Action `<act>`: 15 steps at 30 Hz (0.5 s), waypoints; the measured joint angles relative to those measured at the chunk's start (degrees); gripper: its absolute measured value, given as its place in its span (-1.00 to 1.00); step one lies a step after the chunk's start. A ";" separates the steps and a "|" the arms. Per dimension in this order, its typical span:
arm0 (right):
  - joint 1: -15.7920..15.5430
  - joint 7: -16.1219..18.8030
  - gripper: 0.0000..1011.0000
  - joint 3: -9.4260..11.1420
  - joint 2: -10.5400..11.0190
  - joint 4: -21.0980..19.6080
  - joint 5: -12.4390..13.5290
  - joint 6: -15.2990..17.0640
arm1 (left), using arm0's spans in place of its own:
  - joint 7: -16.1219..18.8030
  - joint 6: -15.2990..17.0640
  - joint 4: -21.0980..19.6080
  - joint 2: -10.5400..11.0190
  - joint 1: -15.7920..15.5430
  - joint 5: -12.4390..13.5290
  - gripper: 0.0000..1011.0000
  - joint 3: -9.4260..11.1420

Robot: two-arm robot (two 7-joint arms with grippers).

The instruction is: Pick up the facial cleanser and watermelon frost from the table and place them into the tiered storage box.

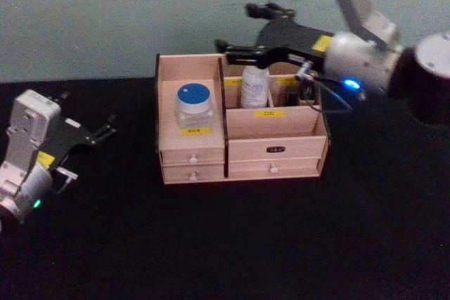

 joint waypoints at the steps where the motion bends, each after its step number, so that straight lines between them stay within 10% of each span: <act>1: -2.98 -2.41 0.98 1.78 1.28 -2.84 0.25 -0.40 | 0.00 0.00 0.00 0.00 0.00 0.00 0.98 0.00; 15: -32.86 -24.25 0.98 16.66 7.83 -19.14 -1.94 -5.49 | 0.00 0.00 0.00 0.00 0.00 0.00 0.98 0.00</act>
